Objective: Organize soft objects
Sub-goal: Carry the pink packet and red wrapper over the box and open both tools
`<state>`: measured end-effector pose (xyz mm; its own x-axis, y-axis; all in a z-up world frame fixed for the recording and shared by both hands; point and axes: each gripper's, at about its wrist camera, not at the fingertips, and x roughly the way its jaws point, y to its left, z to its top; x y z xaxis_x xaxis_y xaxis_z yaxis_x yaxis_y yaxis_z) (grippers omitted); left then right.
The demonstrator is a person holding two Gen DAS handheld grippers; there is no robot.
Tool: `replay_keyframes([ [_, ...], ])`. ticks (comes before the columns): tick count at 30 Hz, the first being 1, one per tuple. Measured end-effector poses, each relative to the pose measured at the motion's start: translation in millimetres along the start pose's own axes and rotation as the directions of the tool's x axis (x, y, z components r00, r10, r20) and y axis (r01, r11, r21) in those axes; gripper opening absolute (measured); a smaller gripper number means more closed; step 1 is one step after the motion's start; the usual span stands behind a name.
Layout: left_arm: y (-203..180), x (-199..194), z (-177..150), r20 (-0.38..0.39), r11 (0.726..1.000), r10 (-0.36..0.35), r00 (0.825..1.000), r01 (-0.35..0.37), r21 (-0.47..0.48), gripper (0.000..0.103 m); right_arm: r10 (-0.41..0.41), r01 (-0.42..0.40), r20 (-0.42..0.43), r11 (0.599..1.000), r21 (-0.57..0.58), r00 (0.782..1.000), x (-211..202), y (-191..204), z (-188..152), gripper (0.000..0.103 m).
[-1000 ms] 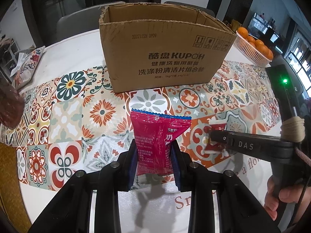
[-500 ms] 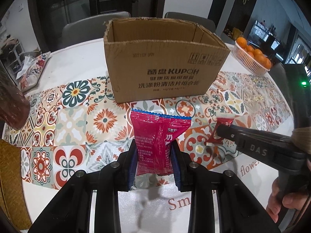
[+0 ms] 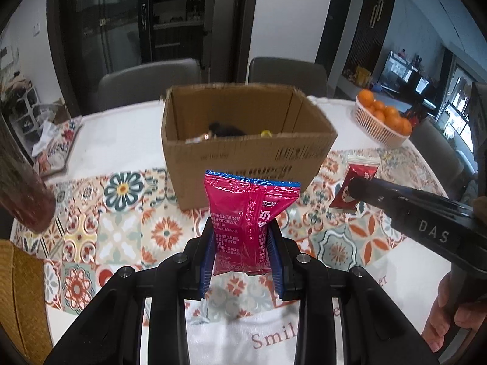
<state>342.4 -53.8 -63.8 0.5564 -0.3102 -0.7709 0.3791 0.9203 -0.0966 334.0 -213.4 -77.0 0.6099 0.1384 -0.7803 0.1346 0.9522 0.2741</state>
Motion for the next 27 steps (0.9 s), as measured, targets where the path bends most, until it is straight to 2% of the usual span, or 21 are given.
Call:
replay_keyframes([
  [13, -3, -22, 52, 0.117, 1.000, 0.002, 0.993, -0.004, 0.017, 0.032, 0.035, -0.027, 0.153, 0.998, -0.053, 0.988, -38, 15, 48, 0.023],
  [19, 1, -17, 76, 0.139, 1.000, 0.006, 0.990, -0.009, 0.021, 0.032, 0.056, -0.044, 0.173, 0.996, -0.072, 0.983, -35, 19, 71, 0.023],
  [27, 7, 9, 110, 0.113, 1.000, 0.002, 0.994, -0.006, 0.029, 0.032, 0.064, -0.048, 0.159, 0.994, -0.100, 0.985, -18, 22, 96, 0.023],
])
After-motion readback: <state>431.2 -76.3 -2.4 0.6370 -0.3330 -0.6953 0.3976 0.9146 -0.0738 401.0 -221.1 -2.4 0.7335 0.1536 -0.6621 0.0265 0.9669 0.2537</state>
